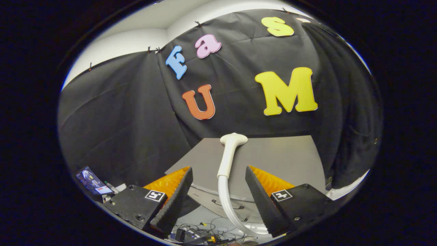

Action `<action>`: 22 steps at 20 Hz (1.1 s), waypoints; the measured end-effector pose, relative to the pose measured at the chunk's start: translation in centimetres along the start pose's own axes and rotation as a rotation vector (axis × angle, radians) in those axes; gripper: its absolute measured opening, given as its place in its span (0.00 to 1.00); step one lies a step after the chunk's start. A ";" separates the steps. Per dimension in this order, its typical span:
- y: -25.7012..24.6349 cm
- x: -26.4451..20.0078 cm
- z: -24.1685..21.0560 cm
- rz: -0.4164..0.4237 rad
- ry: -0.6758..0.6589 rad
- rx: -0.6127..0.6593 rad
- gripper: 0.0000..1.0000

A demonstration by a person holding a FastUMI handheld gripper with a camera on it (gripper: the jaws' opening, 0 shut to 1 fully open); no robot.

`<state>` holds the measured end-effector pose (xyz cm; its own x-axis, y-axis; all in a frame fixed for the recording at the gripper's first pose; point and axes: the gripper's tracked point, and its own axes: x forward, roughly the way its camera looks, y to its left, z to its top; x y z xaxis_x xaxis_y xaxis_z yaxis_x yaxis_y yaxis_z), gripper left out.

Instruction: Iron the clothes twice with a garment steamer, once on the left side and once on the right side.

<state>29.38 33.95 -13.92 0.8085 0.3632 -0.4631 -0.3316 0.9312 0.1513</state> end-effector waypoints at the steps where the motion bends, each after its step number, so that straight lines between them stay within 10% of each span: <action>1: 0.3 1.6 0.1 0.017 0.027 -0.006 0.99; 14: -2.8 17.2 -0.2 -0.026 0.312 0.046 0.94; 22: -4.0 20.0 -0.9 -0.147 0.384 0.004 0.67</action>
<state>46.42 37.45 -24.54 0.6065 0.1893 -0.7723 -0.2242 0.9725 0.0623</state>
